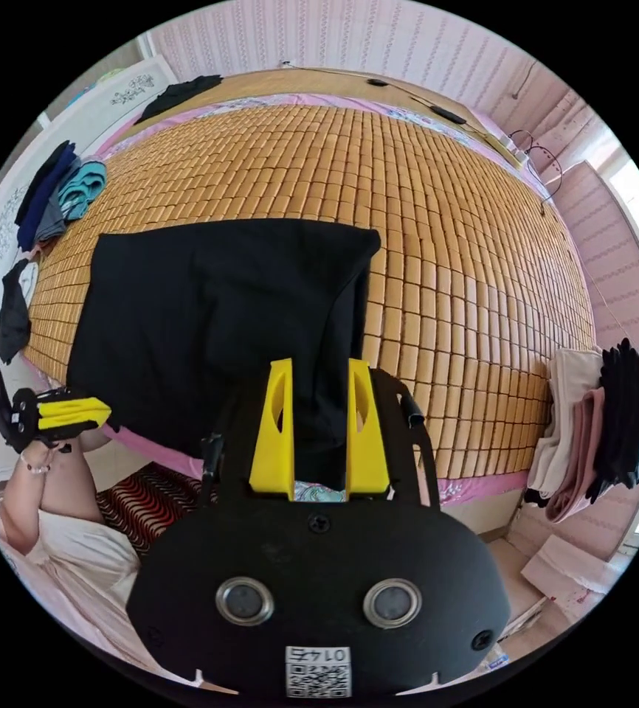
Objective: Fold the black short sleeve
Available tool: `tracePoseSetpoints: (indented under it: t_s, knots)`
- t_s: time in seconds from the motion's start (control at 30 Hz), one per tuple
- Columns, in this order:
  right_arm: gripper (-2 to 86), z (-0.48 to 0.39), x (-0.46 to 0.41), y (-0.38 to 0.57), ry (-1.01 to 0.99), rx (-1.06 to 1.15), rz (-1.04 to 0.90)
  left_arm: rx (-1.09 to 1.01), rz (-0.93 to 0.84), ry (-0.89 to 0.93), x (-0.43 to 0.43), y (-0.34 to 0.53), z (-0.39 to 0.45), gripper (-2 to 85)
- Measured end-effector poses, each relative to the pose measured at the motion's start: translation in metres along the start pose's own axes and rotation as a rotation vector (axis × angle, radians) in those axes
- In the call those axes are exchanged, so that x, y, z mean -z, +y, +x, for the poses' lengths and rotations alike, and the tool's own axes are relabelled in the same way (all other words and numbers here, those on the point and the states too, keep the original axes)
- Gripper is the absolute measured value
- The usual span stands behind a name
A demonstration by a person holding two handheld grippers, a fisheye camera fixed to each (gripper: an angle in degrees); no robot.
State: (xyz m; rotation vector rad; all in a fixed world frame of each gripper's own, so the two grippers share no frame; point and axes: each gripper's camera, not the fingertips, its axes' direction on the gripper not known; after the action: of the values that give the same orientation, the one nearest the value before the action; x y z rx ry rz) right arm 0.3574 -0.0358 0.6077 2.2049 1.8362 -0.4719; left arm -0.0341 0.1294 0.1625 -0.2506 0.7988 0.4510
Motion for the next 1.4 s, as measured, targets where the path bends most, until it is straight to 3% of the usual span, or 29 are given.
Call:
tracePoseSetpoints:
  t_s: [0.17,0.37,0.5,0.67,0.83,0.97,1.07,1.4]
  knots:
    - [0.8,0.012,-0.002,-0.002,-0.072,-0.058,0.033,0.031,0.006,0.035,0.003,0.003,-0.004,-1.0]
    - [0.1,0.016,-0.003,0.005,-0.104,-0.112,0.058,0.003,0.003,0.009,0.006,0.004,0.006,-1.0]
    - [-0.5,-0.021,0.017,0.026,-0.039,-0.005,0.122,-0.006,0.014,-0.015,0.014,0.004,0.013,-1.0]
    - [-0.8,-0.061,-0.032,0.025,0.024,0.160,-0.072,-0.058,0.124,0.013,0.040,-0.012,0.051,-1.0]
    - [-0.9,-0.090,-0.033,0.023,0.133,0.284,-0.018,-0.137,0.189,-0.098,0.032,-0.038,0.099,-1.0]
    - [-0.9,-0.093,-0.027,0.006,0.111,0.287,-0.077,-0.152,0.088,-0.122,-0.008,-0.046,0.099,-1.0]
    - [-1.0,-0.103,-0.003,-0.010,0.153,0.278,-0.015,-0.157,0.045,-0.157,-0.021,-0.043,0.099,-1.0]
    - [-1.0,-0.257,-0.025,-0.137,0.114,0.571,-0.047,-0.196,0.051,-0.123,-0.027,-0.031,0.100,-1.0]
